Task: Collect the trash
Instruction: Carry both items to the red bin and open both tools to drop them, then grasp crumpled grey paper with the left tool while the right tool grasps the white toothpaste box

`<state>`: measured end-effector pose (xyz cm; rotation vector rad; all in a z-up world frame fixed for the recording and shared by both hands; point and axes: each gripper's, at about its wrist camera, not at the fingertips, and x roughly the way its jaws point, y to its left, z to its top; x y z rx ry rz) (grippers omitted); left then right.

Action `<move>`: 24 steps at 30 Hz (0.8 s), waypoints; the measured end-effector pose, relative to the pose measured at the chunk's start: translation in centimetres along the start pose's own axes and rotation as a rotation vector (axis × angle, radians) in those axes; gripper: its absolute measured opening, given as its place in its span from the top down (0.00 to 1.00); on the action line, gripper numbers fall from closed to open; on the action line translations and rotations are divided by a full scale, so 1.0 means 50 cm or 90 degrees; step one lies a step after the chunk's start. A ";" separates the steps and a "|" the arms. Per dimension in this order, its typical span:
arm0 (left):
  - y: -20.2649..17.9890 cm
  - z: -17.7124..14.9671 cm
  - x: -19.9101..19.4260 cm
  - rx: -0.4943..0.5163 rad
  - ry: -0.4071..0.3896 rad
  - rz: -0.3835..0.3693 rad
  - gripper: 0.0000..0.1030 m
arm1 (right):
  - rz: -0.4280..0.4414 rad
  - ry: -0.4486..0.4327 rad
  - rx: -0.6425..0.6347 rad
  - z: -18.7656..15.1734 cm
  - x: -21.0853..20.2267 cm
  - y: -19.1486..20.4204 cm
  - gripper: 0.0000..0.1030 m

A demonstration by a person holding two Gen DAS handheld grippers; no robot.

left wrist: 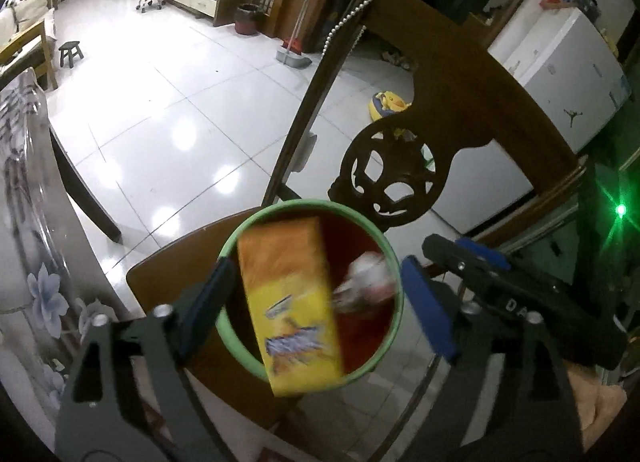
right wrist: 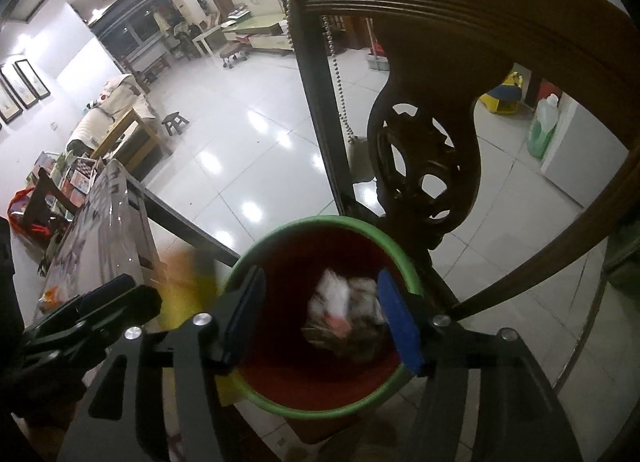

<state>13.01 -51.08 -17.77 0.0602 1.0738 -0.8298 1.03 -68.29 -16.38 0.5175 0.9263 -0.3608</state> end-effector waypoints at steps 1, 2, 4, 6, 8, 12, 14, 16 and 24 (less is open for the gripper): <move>0.001 -0.001 -0.002 -0.003 0.000 -0.001 0.18 | -0.006 -0.004 0.000 0.000 -0.006 0.000 0.41; 0.002 -0.001 -0.009 -0.003 0.000 -0.002 0.18 | -0.010 -0.011 0.001 0.000 -0.014 0.000 0.41; 0.004 -0.004 -0.042 -0.003 -0.018 -0.001 0.18 | -0.015 -0.034 0.000 0.001 -0.046 0.004 0.41; 0.012 -0.010 -0.086 -0.007 -0.044 0.003 0.18 | -0.012 -0.049 -0.007 0.000 -0.072 0.016 0.41; 0.027 -0.026 -0.155 -0.020 -0.078 0.010 0.18 | -0.005 -0.064 -0.019 -0.004 -0.098 0.036 0.41; 0.070 -0.085 -0.294 -0.040 -0.135 0.066 0.18 | 0.028 -0.088 -0.058 -0.023 -0.149 0.116 0.41; 0.099 -0.129 -0.358 -0.056 -0.154 0.104 0.18 | 0.046 -0.090 -0.080 -0.034 -0.159 0.156 0.41; 0.133 -0.175 -0.411 -0.072 -0.162 0.145 0.18 | 0.072 -0.089 -0.114 -0.054 -0.169 0.220 0.41; 0.312 -0.335 -0.564 -0.172 -0.155 0.261 0.18 | 0.168 -0.017 -0.301 -0.172 -0.158 0.469 0.41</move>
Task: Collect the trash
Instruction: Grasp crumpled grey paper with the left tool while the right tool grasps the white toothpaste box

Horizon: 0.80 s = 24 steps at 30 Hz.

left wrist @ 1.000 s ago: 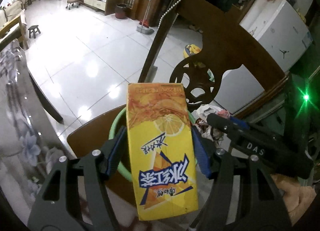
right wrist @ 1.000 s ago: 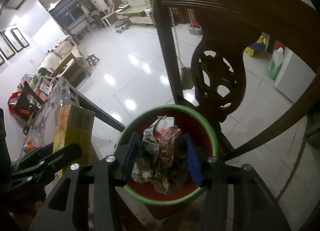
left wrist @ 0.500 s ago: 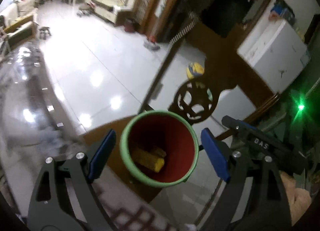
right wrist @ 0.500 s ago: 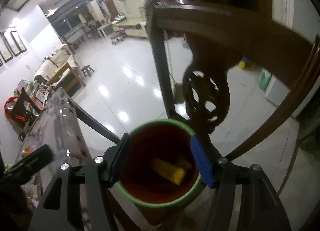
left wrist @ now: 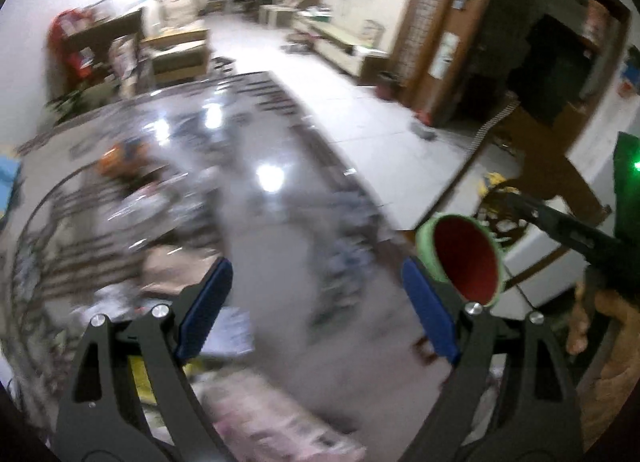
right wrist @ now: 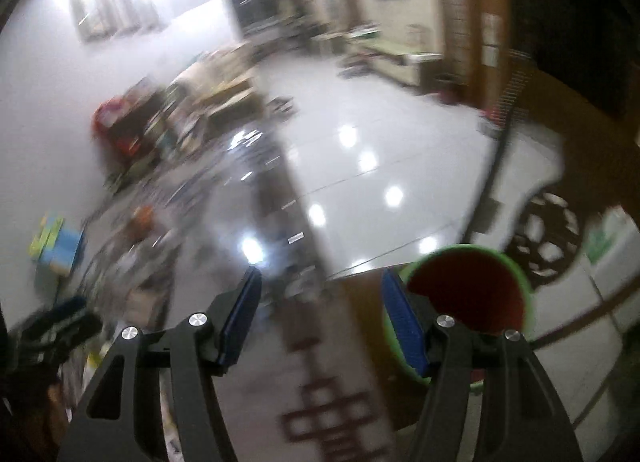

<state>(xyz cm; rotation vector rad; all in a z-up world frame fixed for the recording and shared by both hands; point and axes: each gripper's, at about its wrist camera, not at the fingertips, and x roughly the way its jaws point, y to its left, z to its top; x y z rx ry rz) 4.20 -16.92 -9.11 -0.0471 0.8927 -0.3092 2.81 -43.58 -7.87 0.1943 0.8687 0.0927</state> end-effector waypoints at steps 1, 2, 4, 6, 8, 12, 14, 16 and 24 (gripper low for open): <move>0.032 -0.007 -0.003 -0.011 0.005 0.019 0.18 | 0.035 0.023 -0.019 -0.003 0.018 0.034 0.41; 0.058 -0.013 -0.005 -0.021 0.007 0.034 0.18 | 0.066 0.046 -0.033 -0.005 0.035 0.065 0.41; 0.110 -0.031 -0.008 -0.039 0.007 0.071 0.18 | 0.096 0.075 -0.060 -0.011 0.060 0.113 0.41; 0.167 -0.049 -0.005 -0.053 0.020 0.106 0.18 | 0.119 0.099 -0.100 -0.016 0.083 0.168 0.41; 0.214 -0.064 0.000 -0.068 0.037 0.119 0.18 | 0.143 0.120 -0.123 -0.021 0.101 0.208 0.41; 0.278 -0.086 0.027 -0.065 0.070 0.113 0.18 | 0.157 0.171 -0.194 -0.036 0.148 0.289 0.41; 0.293 -0.098 0.048 -0.055 0.083 0.100 0.18 | 0.158 0.199 -0.225 -0.041 0.173 0.323 0.41; 0.307 -0.100 0.080 -0.055 0.098 0.092 0.18 | 0.165 0.221 -0.241 -0.048 0.192 0.342 0.41; 0.375 -0.099 0.084 -0.129 0.096 0.041 0.46 | 0.201 0.317 -0.356 -0.052 0.268 0.440 0.41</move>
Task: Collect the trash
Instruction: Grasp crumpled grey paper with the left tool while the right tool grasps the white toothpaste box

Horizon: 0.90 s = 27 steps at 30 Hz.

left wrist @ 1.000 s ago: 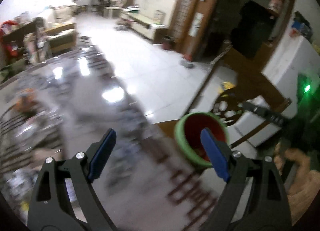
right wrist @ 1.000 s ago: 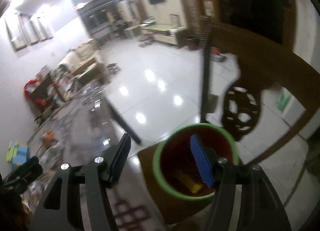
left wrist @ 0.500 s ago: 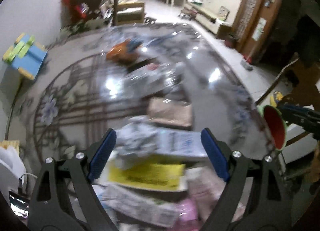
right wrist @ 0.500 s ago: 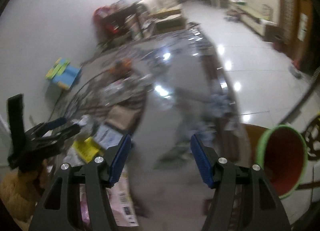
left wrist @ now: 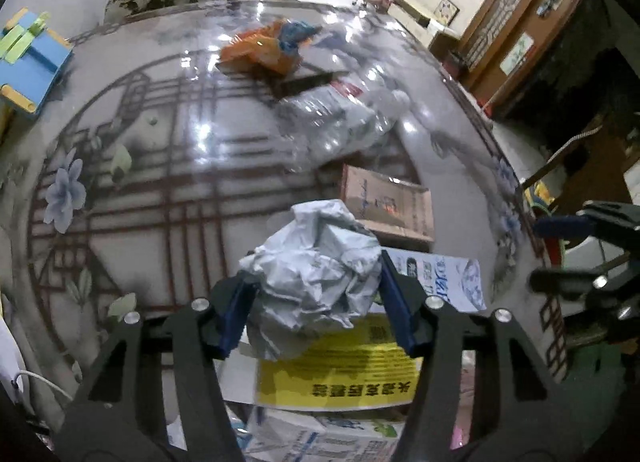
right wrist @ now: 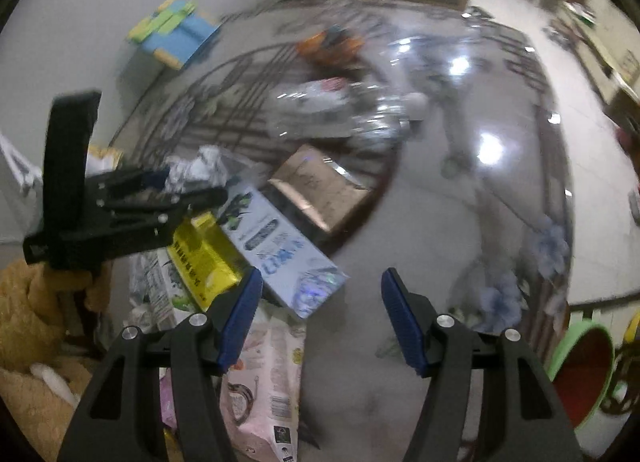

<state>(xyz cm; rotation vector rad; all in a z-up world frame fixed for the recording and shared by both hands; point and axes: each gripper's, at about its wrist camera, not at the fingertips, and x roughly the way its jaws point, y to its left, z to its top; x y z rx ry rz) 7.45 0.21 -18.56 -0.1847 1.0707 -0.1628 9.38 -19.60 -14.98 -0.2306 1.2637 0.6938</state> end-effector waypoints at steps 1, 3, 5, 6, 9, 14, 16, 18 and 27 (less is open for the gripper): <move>0.008 -0.001 -0.005 -0.007 -0.006 0.000 0.46 | 0.008 0.013 -0.016 0.009 0.012 0.006 0.41; 0.022 0.005 -0.021 -0.021 -0.018 0.004 0.46 | 0.023 0.043 -0.052 0.031 0.040 0.022 0.41; 0.040 0.010 -0.031 -0.033 -0.027 0.012 0.46 | 0.034 0.072 -0.083 0.046 0.067 0.032 0.41; 0.050 0.013 -0.034 -0.042 -0.029 0.016 0.46 | 0.040 0.091 -0.099 0.054 0.085 0.038 0.42; 0.072 0.022 -0.037 -0.063 -0.029 0.023 0.46 | 0.059 0.135 -0.140 0.070 0.124 0.055 0.48; 0.099 0.027 -0.038 -0.078 -0.034 0.043 0.45 | 0.060 0.157 -0.206 0.088 0.162 0.090 0.46; 0.106 0.027 -0.036 -0.083 -0.033 0.046 0.45 | 0.060 0.160 -0.217 0.096 0.170 0.096 0.46; 0.109 0.026 -0.033 -0.085 -0.032 0.049 0.45 | 0.055 0.160 -0.224 0.101 0.179 0.101 0.47; 0.102 0.028 -0.032 -0.074 -0.035 0.053 0.45 | 0.057 0.145 -0.200 0.097 0.180 0.090 0.55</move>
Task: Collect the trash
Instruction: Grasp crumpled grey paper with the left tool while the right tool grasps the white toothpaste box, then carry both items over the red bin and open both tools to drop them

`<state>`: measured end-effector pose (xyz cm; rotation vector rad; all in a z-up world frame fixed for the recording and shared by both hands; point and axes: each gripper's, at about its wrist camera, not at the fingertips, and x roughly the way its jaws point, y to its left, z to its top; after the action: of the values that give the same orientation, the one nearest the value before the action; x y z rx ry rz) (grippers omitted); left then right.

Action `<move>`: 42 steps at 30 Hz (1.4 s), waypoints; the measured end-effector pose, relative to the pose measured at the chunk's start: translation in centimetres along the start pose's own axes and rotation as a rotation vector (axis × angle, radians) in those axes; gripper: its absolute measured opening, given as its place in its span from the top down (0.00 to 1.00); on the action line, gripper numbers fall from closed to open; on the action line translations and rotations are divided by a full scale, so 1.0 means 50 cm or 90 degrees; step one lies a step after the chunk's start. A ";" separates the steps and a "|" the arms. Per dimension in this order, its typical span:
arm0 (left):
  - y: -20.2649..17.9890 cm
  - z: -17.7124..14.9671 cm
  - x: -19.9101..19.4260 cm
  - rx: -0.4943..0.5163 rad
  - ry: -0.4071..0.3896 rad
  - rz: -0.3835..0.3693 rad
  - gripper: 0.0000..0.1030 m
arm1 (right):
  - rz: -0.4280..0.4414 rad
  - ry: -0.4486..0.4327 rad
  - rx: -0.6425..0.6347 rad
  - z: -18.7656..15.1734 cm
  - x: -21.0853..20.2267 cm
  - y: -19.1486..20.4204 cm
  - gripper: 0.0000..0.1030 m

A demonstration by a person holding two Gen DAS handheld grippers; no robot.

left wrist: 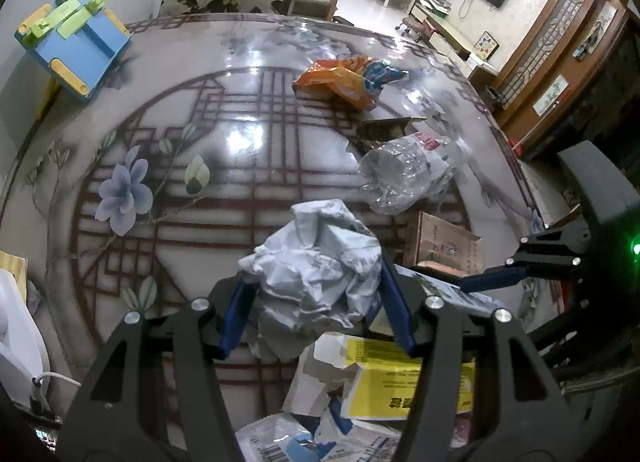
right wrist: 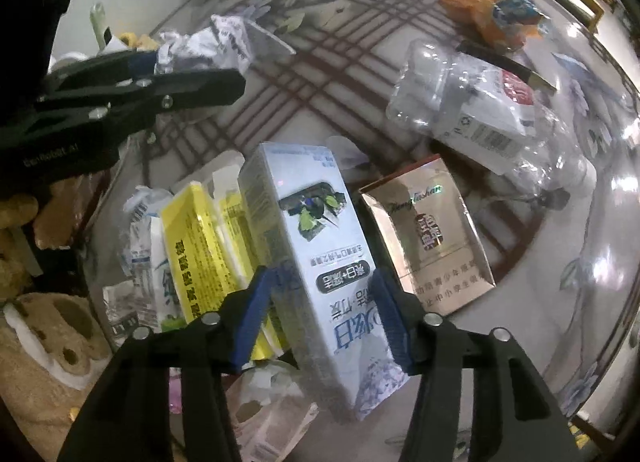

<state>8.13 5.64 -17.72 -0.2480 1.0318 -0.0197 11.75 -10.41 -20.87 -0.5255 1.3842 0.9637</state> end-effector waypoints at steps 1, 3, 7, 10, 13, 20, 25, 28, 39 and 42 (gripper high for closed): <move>-0.002 0.000 -0.001 0.002 -0.002 -0.001 0.45 | -0.005 -0.002 0.001 -0.001 -0.003 0.001 0.57; -0.006 -0.001 -0.006 0.006 -0.005 -0.003 0.45 | -0.022 -0.002 -0.013 -0.006 -0.002 0.013 0.57; -0.016 -0.004 -0.016 0.013 -0.011 -0.006 0.45 | -0.048 -0.002 -0.024 -0.010 0.005 0.029 0.51; -0.021 -0.006 -0.025 0.015 -0.016 -0.008 0.45 | -0.075 0.008 -0.040 -0.015 0.023 0.044 0.43; -0.023 -0.007 -0.034 0.016 -0.024 -0.009 0.45 | -0.083 0.034 -0.041 -0.025 0.050 0.044 0.44; -0.017 -0.010 -0.055 0.013 -0.041 -0.003 0.45 | -0.084 0.007 0.008 -0.049 0.036 0.034 0.65; -0.016 -0.010 -0.060 0.011 -0.045 -0.006 0.45 | -0.070 -0.058 0.078 -0.067 -0.018 0.026 0.65; -0.025 -0.010 -0.071 0.020 -0.054 -0.010 0.45 | -0.057 -0.116 0.145 -0.079 -0.063 0.019 0.65; -0.089 -0.017 -0.122 0.058 -0.082 -0.029 0.45 | -0.059 -0.327 0.337 -0.185 -0.235 0.046 0.65; -0.119 -0.022 -0.133 0.077 -0.086 -0.040 0.45 | -0.059 -0.359 0.376 -0.216 -0.264 0.058 0.65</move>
<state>4.36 0.52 -11.34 -0.1696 0.8840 -0.1202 4.33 -20.91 -9.27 0.1266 1.0424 0.5246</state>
